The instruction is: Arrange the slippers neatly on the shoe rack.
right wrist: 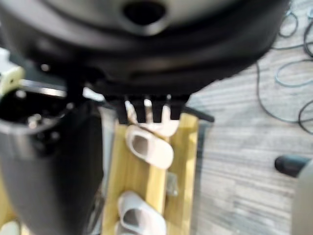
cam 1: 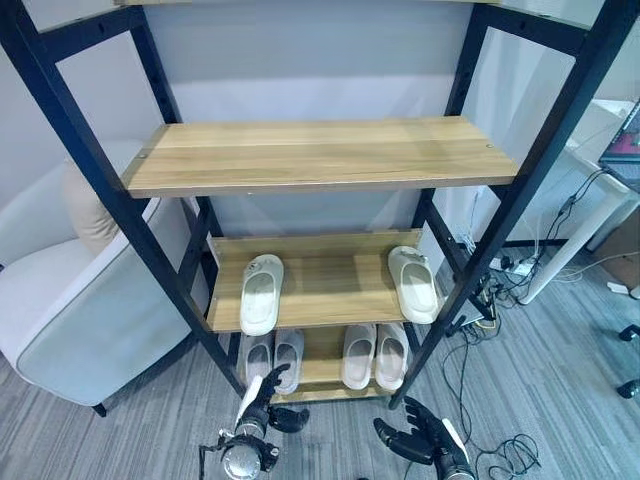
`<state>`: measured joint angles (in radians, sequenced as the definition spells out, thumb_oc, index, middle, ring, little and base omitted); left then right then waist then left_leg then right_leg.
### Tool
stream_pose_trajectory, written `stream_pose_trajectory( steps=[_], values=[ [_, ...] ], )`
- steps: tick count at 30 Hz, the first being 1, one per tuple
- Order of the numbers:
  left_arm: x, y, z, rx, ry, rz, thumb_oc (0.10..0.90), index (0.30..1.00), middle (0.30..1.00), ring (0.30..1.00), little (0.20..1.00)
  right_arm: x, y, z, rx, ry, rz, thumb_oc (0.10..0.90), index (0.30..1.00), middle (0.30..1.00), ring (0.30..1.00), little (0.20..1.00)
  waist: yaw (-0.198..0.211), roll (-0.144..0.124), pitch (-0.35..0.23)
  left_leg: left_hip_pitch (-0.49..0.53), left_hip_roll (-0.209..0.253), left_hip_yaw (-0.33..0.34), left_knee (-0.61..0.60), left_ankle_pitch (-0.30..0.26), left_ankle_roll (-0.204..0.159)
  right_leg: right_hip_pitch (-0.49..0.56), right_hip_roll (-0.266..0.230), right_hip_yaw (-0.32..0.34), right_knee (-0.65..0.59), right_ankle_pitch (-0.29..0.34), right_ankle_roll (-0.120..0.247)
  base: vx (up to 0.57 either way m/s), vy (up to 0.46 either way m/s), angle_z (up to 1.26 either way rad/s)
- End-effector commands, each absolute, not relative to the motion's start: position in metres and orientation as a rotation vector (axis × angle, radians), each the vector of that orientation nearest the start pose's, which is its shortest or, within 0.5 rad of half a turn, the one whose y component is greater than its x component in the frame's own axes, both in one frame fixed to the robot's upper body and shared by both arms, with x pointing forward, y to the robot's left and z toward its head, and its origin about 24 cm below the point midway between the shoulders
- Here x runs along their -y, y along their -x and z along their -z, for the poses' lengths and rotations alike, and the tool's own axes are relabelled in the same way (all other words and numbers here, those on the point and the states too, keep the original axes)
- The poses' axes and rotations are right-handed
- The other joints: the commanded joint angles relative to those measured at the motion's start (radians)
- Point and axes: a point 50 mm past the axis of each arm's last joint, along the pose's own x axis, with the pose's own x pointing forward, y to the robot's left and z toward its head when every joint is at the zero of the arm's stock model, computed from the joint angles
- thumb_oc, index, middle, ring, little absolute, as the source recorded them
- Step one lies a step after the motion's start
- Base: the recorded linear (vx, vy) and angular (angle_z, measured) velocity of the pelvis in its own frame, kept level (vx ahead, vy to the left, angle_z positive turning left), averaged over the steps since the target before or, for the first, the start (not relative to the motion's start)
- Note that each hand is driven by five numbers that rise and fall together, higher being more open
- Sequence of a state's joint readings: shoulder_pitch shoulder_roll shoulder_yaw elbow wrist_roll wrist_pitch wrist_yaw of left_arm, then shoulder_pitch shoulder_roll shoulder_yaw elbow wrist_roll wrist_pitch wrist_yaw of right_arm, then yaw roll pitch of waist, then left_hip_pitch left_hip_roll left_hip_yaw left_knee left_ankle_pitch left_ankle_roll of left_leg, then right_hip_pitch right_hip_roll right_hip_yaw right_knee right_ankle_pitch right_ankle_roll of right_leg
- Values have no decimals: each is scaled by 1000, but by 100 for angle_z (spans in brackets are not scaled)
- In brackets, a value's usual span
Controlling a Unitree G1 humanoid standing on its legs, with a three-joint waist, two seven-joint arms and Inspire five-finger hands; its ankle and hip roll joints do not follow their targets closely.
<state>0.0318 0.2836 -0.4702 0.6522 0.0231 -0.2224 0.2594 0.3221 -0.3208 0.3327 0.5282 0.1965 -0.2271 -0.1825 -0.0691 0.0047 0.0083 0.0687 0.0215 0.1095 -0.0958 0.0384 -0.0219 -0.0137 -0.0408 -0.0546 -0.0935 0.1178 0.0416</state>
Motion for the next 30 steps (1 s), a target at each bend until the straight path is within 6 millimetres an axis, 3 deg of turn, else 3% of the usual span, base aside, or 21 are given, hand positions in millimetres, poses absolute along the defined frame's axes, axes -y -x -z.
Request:
stream_pose_trajectory(
  steps=[1, 2, 3, 4, 5, 8, 13, 15, 17, 20, 21, 30],
  values=[
    [-140, -216, 55, -225, -416, 293, 800, 900, 900, 900, 900, 201, -136, 92, -531, 203, 65, 800, 900, 900, 900, 900, -8, -9, -11, -48, -16, -23, 9, -70, -18, 41, -35, 33, 33, -150, 91, 0, 0, 0],
    [-140, -216, 55, -226, -417, 293, 800, 900, 900, 900, 900, 201, -136, 92, -531, 202, 65, 800, 900, 900, 900, 900, -8, -10, -10, -47, -16, -23, 9, -70, -18, 42, -35, 33, 33, -150, 91, -6, 41, -4],
    [-136, -222, 31, -121, -462, 404, 800, 900, 900, 900, 900, 206, -136, 92, -543, 213, 73, 800, 900, 900, 900, 900, -9, -1, -6, -47, -15, -23, 9, -61, -17, 40, -36, 34, 38, -147, 90, 18, 21, -5],
    [-137, -221, 31, -124, -462, 405, 800, 900, 900, 900, 900, 206, -135, 93, -545, 212, 72, 800, 900, 900, 900, 900, -9, -2, -6, -39, -15, -23, 9, -72, -17, 49, -36, 34, 36, -155, 91, -11, 23, -6],
    [-137, -228, 3, -11, -487, 464, 800, 900, 900, 900, 900, 210, -136, 94, -559, 204, 87, 800, 900, 900, 900, 900, -7, 4, -1, -43, -14, -23, 9, -61, -16, 39, -35, 35, 45, -149, 88, 0, 0, 0],
    [-137, -230, -31, 90, -419, 546, 800, 900, 900, 900, 900, 209, -134, 100, -604, 174, 82, 800, 900, 900, 900, 900, -7, 10, 0, -40, -14, -16, 9, -63, -16, 43, -36, 34, 47, -151, 87, 1, 3, -3],
    [-131, -235, -60, 204, -413, 595, 800, 900, 900, 900, 900, 202, -130, 108, -650, 154, 52, 800, 900, 900, 900, 900, -6, 6, -3, -34, -13, -7, 9, -68, -17, 56, -39, 34, 34, -147, 89, 22, -16, -2],
    [-123, -247, -78, 313, -455, 567, 800, 900, 900, 900, 900, 200, -130, 109, -653, 153, 46, 800, 900, 900, 900, 900, -11, 6, -5, -36, -11, -4, 9, -68, -18, 58, -42, 32, 21, -141, 91, 16, -36, -3],
    [-121, -252, -82, 344, -473, 555, 800, 900, 900, 900, 900, 201, -130, 110, -653, 161, 47, 800, 900, 900, 900, 900, -13, 6, -5, -36, -11, -2, 9, -69, -19, 57, -42, 32, 18, -140, 92, 0, 0, 0],
    [-113, -273, -104, 511, -713, 488, 800, 900, 900, 900, 900, 206, -127, 109, -650, 180, 62, 800, 900, 900, 900, 900, -27, 12, -4, -40, -9, 4, 9, -69, -21, 55, -44, 35, 10, -137, 96, 18, -28, -1],
    [-113, -273, -104, 513, -714, 488, 800, 900, 900, 900, 900, 206, -127, 109, -649, 180, 63, 800, 900, 900, 900, 900, -27, 12, -3, -40, -10, 4, 9, -69, -21, 55, -45, 34, 10, -137, 96, 0, 0, 0],
    [-139, -306, -121, 615, -1033, 184, 800, 900, 900, 900, 900, 221, -115, 109, -666, 198, 150, 800, 900, 900, 900, 900, -58, 49, 19, -55, -11, 27, 9, -75, -22, 25, -49, 53, 13, -135, 104, 23, -10, -8]
  ],
)
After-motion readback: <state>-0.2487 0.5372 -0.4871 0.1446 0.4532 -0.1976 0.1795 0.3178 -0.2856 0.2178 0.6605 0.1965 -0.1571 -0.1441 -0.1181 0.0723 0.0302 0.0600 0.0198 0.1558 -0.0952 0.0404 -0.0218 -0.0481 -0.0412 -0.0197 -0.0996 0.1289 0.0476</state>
